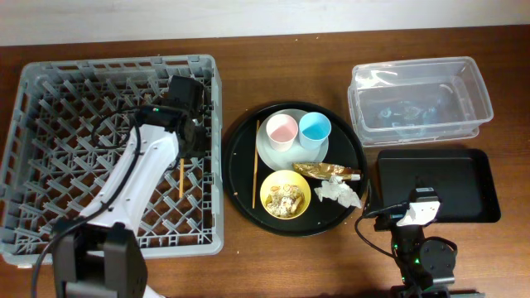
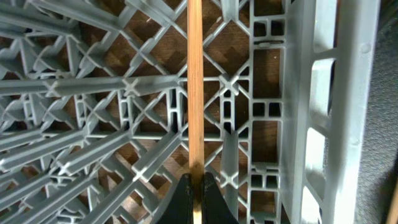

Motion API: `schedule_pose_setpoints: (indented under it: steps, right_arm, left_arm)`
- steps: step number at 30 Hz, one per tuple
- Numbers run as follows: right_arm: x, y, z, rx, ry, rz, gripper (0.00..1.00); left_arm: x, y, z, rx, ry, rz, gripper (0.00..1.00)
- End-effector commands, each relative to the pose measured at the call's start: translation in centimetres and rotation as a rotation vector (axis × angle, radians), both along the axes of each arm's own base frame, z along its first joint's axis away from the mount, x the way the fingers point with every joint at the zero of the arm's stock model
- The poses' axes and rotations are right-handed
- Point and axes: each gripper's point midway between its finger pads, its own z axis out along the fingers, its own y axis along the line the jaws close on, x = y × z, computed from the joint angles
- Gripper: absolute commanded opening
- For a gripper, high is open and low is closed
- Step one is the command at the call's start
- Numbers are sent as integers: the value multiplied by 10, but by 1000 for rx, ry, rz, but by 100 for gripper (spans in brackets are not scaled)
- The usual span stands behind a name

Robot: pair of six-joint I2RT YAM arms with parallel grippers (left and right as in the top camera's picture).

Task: Sort waste into correct bins and load items into the dishwasher rack

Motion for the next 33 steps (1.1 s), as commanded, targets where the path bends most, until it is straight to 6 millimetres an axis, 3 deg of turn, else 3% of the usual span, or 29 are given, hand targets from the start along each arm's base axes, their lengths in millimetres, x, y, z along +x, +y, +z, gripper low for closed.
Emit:
schedule_pose_setpoints:
  steps: [1,5,7,10,17,23,26,28,31,32,33]
  right_arm:
    - [0,0,-3,-4,6,-1,99]
    - [0,0,-3,-4,6,-1,99]
    - [0,0,-3,-4,6,-1,99]
    - [0,0,-3,-4,6,-1,99]
    - [0,0,-3,-4,6,-1,99]
    - [0,0,-3,-4,6,-1,99]
    - [0,0,-3,-4,6,-1,99]
    - [0,0,-3,-4,6,-1,99]
    - [0,0,-3,-4,6,-1,99]
    - [0,0,-3,-4,6,-1,99]
    - [0,0,-3,-4,6,-1,98]
  left_arm:
    - [-2,0,-12,4,37,-18,0]
    - [-2,1,-11,10,35,-16,3]
    - [-2,1,-11,10,36,-16,29]
    - [-2,1,-11,10,35,-16,43]
    - [-3,1,-11,10,39,-16,43]
    - [-10,-15,-10,-90,61,-40,30]
    - [-10,-37,7,-217,24,-75,29]
    - [-12,-59,32,-356,-28,-123,29]
    - [-20,-79,54,-466,-54,-173,31]
    - [-23,-86,56,-496,-49,-191,36]
    - [-27,-97,58,-541,-36,-217,74]
